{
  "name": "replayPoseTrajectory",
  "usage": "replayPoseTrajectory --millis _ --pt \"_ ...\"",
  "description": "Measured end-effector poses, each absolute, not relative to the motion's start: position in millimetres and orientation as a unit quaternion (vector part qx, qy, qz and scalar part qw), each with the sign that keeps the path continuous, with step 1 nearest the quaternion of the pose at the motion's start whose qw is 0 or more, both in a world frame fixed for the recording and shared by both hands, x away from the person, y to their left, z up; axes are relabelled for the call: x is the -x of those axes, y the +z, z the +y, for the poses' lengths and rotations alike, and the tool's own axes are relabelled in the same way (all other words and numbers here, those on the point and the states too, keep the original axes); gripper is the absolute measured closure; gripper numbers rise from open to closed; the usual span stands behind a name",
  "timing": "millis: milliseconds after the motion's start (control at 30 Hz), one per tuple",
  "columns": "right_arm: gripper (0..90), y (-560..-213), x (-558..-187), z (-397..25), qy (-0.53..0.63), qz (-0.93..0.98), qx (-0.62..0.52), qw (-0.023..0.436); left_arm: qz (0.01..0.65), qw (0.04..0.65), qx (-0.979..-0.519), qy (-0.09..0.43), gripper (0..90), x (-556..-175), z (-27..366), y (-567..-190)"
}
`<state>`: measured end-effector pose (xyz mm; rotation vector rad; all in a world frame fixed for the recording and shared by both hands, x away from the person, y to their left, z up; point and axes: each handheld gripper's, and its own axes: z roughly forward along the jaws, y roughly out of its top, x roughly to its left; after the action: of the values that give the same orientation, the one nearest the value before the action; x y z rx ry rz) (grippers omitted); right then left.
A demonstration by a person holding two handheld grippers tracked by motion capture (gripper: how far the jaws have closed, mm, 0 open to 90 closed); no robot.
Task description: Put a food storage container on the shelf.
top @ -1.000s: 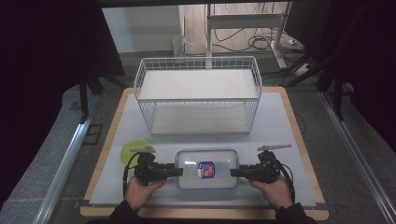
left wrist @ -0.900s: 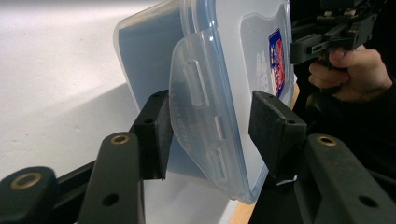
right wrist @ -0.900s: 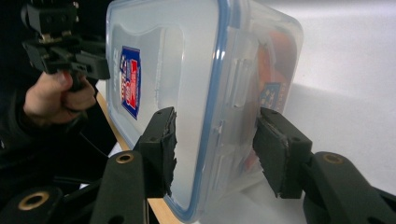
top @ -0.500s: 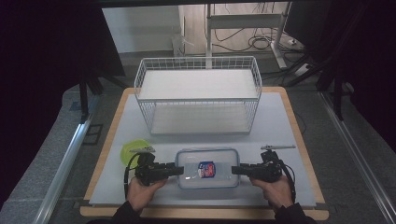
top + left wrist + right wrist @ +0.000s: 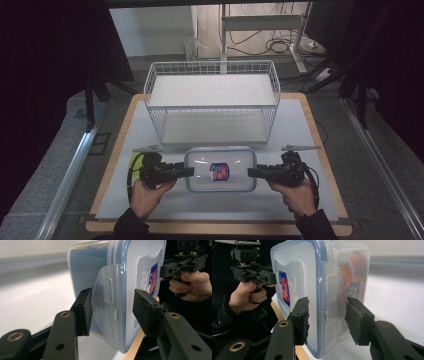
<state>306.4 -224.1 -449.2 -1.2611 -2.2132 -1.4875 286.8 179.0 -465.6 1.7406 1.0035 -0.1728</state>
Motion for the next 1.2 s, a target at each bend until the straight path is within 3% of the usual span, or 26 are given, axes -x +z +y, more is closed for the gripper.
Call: replayPoseTrajectory --millis 1200 --pt "55.0 -365 -365 -208 -0.535 -0.742 0.396 0.079 0.411 0.549 -0.727 -0.036 51.6 -339 196 -368"
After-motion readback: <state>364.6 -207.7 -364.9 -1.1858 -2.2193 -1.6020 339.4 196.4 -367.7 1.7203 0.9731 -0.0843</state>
